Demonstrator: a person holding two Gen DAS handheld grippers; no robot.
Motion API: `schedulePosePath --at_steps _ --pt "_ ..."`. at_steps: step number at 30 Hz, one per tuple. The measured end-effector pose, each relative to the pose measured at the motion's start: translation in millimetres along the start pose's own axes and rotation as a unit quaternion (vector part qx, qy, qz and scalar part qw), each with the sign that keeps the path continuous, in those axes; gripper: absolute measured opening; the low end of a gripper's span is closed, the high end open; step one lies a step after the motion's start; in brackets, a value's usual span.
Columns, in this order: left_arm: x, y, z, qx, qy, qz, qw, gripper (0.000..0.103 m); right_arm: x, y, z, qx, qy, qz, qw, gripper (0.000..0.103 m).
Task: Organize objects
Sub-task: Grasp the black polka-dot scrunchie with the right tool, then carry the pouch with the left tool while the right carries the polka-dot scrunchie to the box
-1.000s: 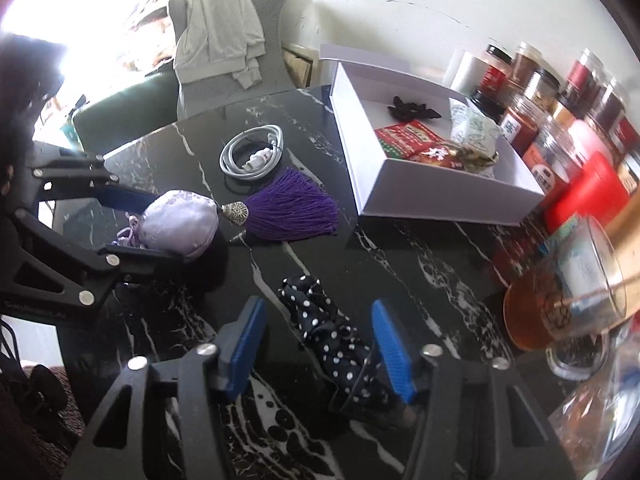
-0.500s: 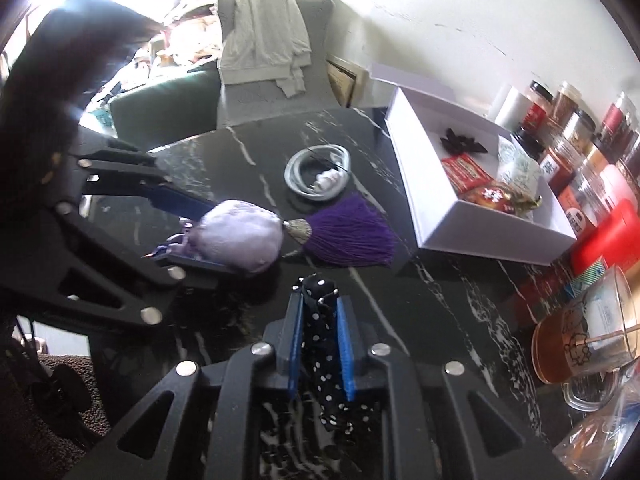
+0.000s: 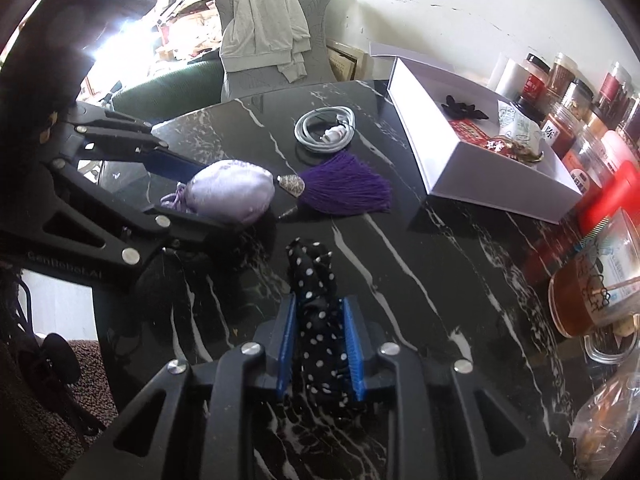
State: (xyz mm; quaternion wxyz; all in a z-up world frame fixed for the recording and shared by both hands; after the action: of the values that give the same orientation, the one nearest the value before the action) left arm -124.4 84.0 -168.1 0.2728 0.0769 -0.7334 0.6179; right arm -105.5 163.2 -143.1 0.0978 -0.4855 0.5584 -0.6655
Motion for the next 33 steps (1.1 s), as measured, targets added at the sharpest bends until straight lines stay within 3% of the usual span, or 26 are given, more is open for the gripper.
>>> schedulePosePath --at_steps 6,9,17,33 --pt "0 5 -8 0.018 0.015 -0.007 0.9997 0.050 -5 1 2 -0.023 -0.008 -0.014 1.000 0.031" --pt "1 5 -9 0.018 0.013 -0.011 0.9997 0.045 -6 3 -2 -0.025 0.009 -0.012 1.000 0.015" --pt "6 -9 -18 -0.004 0.013 -0.018 0.9997 0.042 -1 -11 -10 0.000 0.057 -0.027 0.998 0.014" --pt "72 -69 -31 0.022 0.047 -0.075 0.9959 0.042 41 -81 -39 -0.026 0.067 -0.086 0.994 0.014"
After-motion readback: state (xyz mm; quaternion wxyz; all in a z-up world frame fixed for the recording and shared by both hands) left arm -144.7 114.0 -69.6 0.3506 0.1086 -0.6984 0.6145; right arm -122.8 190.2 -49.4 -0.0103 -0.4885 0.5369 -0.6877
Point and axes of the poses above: each gripper's, at about its wrist camera, not at the fingertips, and y roughly the way its jaws point, z to its left, x to its top, the point moved 8 cm from there along y, roughly the way its jaws point, and after that the axes turned 3 degrees about y, right-handed, at the moved point
